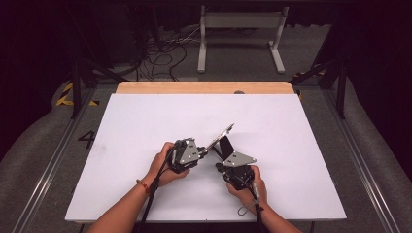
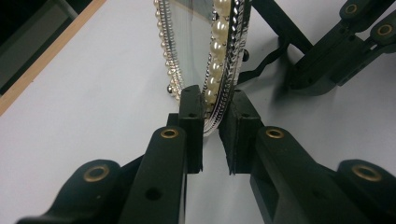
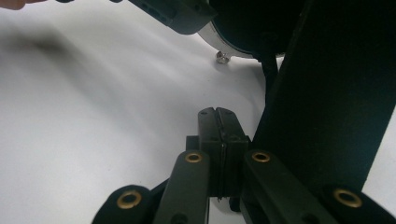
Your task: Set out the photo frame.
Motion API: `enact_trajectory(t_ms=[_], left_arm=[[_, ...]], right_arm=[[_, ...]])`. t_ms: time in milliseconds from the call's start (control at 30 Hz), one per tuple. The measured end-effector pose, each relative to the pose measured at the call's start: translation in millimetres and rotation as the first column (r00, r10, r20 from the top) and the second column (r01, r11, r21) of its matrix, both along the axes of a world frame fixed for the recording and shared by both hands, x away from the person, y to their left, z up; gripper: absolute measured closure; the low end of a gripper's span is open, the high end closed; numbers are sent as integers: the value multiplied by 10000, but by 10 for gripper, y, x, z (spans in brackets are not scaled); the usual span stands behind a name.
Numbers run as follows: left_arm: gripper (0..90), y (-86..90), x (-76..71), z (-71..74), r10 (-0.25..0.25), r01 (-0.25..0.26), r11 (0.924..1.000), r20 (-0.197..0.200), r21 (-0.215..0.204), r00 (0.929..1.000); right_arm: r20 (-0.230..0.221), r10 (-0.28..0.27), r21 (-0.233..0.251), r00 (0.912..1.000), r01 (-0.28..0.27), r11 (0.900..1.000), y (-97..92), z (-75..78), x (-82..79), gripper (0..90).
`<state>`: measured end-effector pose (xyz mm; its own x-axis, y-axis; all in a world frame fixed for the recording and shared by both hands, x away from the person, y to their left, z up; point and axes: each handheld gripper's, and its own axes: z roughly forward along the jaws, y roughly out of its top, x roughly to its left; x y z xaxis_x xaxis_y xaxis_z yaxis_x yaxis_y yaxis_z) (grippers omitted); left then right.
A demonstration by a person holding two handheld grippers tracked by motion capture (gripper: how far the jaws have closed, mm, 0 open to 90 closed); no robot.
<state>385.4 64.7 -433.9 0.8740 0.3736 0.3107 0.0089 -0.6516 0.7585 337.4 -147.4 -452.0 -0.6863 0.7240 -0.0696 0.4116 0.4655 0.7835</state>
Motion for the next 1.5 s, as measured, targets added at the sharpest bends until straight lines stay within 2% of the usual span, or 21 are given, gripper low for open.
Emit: enact_trajectory(t_ms=[100,133,167,200,367,433,500,567,633,767,800,900,1067,1167,1267,1333,1500], left_arm=[[787,8,9,-7,36,-38,9998,-137,-181,9999],[773,11,13,-13,256,-262,9992,-191,-306,9995],[721,12,22,-18,298,-310,9986,-277,-421,9992],[714,16,30,-24,312,-334,9979,-410,-556,9987],[622,-9,50,-64,551,-585,9959,-508,-690,9972],[582,-37,62,-87,850,-868,9946,-330,-566,9958],[542,-53,80,-116,1048,-1067,9929,-388,-530,9937],[548,-61,101,-144,1082,-1102,9928,-438,-472,9932],[607,-54,108,-153,985,-1015,9933,-539,-553,9937],[718,-70,74,-153,634,-646,9971,-318,-390,9975],[757,-79,58,-158,691,-696,9971,-194,-292,9974],[765,-79,58,-152,636,-639,9977,-131,-218,9979],[751,-53,69,-148,607,-623,9970,-354,-466,9975],[720,-46,71,-134,560,-571,9969,-207,-548,9982],[720,-38,71,-128,447,-462,9972,-265,-587,9987],[773,-48,47,-124,442,-446,9980,-117,-439,9990],[784,-84,17,-113,314,-313,9995,243,-34,9992]], right_arm=[[-19,26,88,10000,-26,10000,-10,-1,0,900],[-58,35,152,10000,-35,9999,-16,-1,1,900],[-86,78,202,9999,-76,9998,-26,-2,5,900],[-115,99,250,9999,-96,9996,-32,-2,5,900],[-115,150,339,9998,-146,9993,-49,14,-10,900],[-92,198,287,9998,-195,9994,-46,12,-14,900],[-111,207,272,9997,-204,9994,-39,-2,-11,900],[-105,212,220,9997,-210,9995,-18,-26,-14,900],[-96,204,167,9997,-203,9997,-1,-40,-18,900],[-75,149,72,9999,-148,9999,20,-59,-25,900],[-71,99,32,9999,-99,9999,18,-61,-23,900],[-116,-23,63,9999,24,10000,-5,-64,-7,900],[-212,-133,39,9997,133,9999,7,-79,-7,900],[-270,-194,51,9994,195,9998,11,-87,-8,900],[-317,-219,90,9993,222,9997,8,-93,-6,900],[-314,-206,91,9993,209,9997,8,-92,-6,900],[-327,-304,100,9990,307,9995,-23,-89,12,900]])
